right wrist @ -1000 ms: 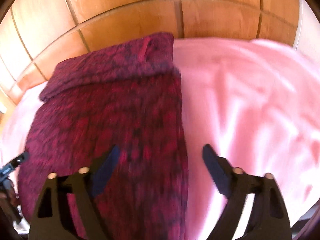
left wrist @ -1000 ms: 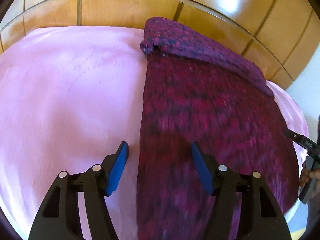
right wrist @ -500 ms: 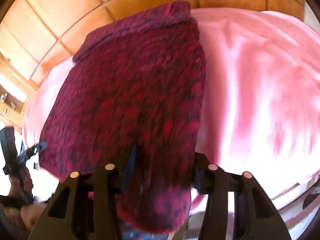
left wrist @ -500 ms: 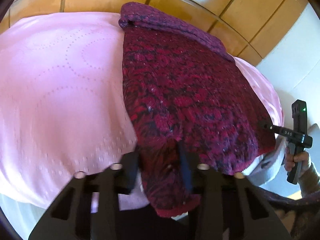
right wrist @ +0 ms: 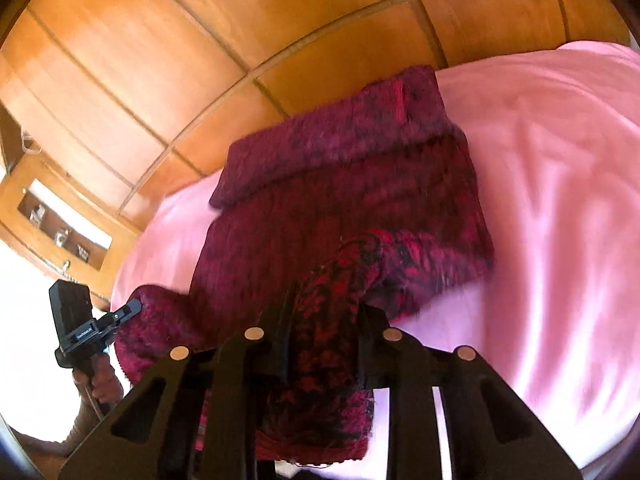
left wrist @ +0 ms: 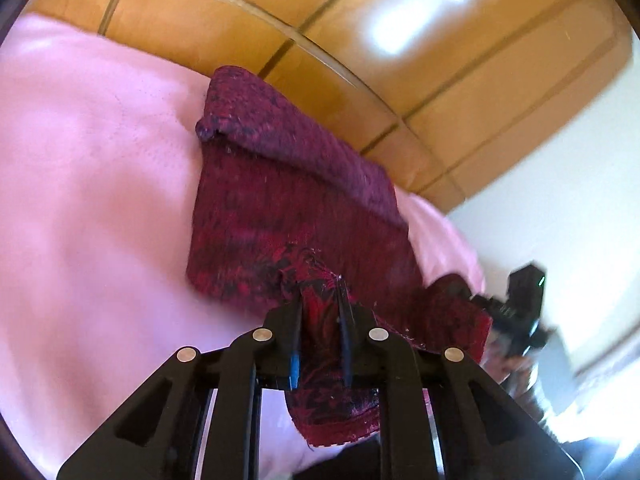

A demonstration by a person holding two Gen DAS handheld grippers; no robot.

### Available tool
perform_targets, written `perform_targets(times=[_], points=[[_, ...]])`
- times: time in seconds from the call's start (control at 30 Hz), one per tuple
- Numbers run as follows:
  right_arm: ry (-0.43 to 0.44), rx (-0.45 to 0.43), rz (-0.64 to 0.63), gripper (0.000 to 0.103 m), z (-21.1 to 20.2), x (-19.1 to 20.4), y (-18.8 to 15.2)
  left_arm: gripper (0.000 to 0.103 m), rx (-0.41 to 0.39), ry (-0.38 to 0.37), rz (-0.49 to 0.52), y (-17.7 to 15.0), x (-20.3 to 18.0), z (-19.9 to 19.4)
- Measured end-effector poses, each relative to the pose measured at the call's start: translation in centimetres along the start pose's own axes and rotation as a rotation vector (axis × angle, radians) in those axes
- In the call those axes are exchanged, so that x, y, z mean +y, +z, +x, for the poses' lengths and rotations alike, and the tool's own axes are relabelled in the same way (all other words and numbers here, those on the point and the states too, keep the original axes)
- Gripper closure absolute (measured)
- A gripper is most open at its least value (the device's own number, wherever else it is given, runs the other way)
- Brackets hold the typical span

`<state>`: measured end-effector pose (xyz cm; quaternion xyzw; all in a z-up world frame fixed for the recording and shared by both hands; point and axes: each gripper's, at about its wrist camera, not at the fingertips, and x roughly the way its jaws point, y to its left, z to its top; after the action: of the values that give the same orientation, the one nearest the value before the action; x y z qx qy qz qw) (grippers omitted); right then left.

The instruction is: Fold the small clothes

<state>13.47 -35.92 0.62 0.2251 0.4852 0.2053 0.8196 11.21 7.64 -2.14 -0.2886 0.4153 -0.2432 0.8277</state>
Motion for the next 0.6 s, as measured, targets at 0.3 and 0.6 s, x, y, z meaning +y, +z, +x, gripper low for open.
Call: perform_targets(times=[0.3, 0.6], points=[[-0.119, 0.001, 0.152, 0.081, 5.4, -3.2, 5.5, 0.082, 0.032, 0.106, -0.17, 8.2, 3.4, 7.3], [0.067, -0.136, 0.258, 0.008, 2.3, -5.1, 8.1, 0.036, -0.157, 0.146, -0.256, 9.0, 7.8, 2.6]])
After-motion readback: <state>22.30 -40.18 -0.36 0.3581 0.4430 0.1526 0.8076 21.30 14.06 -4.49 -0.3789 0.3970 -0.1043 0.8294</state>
